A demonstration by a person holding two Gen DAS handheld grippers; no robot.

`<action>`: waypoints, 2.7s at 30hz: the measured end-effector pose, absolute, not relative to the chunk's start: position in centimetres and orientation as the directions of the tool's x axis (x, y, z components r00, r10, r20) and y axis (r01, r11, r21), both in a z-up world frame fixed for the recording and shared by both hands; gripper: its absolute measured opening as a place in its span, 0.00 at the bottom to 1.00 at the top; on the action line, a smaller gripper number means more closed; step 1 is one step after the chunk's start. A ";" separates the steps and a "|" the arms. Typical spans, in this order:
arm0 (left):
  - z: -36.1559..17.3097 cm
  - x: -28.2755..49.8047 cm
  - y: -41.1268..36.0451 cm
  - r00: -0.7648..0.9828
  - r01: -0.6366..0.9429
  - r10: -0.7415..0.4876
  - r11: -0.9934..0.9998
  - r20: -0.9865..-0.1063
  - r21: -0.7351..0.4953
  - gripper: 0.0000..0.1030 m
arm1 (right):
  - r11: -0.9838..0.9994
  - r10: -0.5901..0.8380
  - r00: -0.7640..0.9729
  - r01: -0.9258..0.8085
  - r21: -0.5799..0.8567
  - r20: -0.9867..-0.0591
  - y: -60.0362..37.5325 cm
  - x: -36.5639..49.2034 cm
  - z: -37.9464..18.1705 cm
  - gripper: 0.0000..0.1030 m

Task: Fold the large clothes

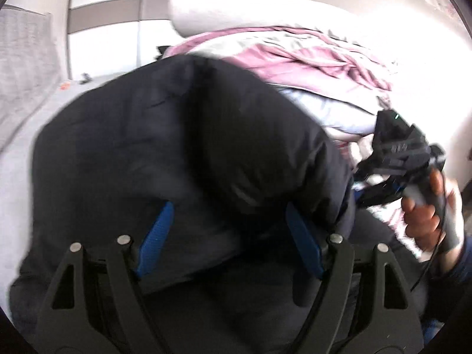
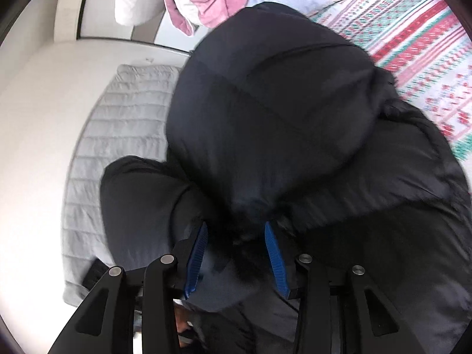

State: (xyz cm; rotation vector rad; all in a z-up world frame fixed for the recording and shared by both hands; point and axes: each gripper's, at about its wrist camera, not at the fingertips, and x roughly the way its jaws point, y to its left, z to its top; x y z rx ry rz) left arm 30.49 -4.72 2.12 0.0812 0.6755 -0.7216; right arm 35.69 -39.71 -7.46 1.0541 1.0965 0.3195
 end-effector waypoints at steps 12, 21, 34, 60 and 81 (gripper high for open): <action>4.7 40.5 -16.2 0.520 0.389 -0.465 0.876 -0.717 -0.286 0.77 | 0.676 0.524 0.595 0.145 0.723 -0.609 -41.9 33.4 -5.3 0.55; 5.6 43.5 -11.4 0.614 0.255 -0.371 0.929 -0.697 -0.270 0.77 | 0.729 0.480 0.621 0.111 0.675 -0.620 -42.5 32.6 -4.3 0.56; 4.3 35.2 0.6 0.747 0.171 -0.209 0.978 -0.631 -0.121 0.77 | 0.849 0.478 0.602 -0.132 0.512 -0.639 -34.4 33.8 -2.9 0.55; 0.0 41.3 7.6 0.703 0.053 -0.262 0.947 -0.661 -0.318 0.77 | 0.890 0.441 0.557 -0.172 0.422 -0.704 -31.5 39.0 -0.4 0.82; -0.8 41.7 7.1 0.701 0.022 -0.184 0.971 -0.689 -0.236 0.77 | 0.959 0.284 0.595 -0.196 0.207 -0.752 -28.5 45.0 4.7 0.07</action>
